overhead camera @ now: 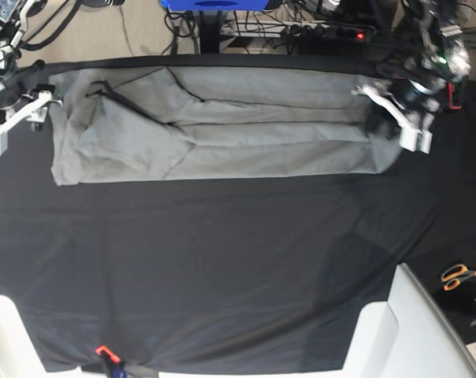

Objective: Fold the T-shirt properly
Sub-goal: 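Move the left gripper to the shirt's end and grasp it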

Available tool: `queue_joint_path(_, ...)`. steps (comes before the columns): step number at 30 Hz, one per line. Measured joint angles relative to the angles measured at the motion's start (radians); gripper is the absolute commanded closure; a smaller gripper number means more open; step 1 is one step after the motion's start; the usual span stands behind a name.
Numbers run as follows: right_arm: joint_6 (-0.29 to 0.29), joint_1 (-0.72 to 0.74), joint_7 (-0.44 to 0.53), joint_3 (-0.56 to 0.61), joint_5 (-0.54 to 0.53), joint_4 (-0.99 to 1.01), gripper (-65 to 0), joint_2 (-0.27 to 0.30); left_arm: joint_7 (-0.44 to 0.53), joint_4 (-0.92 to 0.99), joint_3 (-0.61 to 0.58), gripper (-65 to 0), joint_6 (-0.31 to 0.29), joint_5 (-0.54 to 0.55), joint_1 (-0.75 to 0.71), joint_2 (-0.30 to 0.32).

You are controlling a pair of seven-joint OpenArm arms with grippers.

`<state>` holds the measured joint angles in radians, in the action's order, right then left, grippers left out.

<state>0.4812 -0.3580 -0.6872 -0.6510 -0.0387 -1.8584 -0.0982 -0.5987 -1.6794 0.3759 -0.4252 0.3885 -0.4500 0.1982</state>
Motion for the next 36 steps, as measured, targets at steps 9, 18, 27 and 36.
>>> queue_joint_path(9,0.001,0.000,-0.001,0.000,0.000,0.000,-40.7,0.001,0.002,-0.017,-0.142,0.0,0.093,0.000,0.001,-0.106)
queue_joint_path(18,0.001,0.000,-0.001,0.000,0.000,0.000,-40.7,0.000,0.003,-0.011,-0.283,0.0,0.160,0.004,0.064,-0.145)
queue_joint_path(27,0.001,-0.001,-0.001,0.000,0.001,0.000,-40.7,0.001,0.002,0.122,-0.333,0.0,0.164,0.004,0.132,-0.163)
queue_joint_path(36,0.001,0.000,-0.001,0.000,0.001,0.000,-40.7,0.001,0.003,0.134,-0.390,0.0,0.169,0.004,0.153,-0.179)
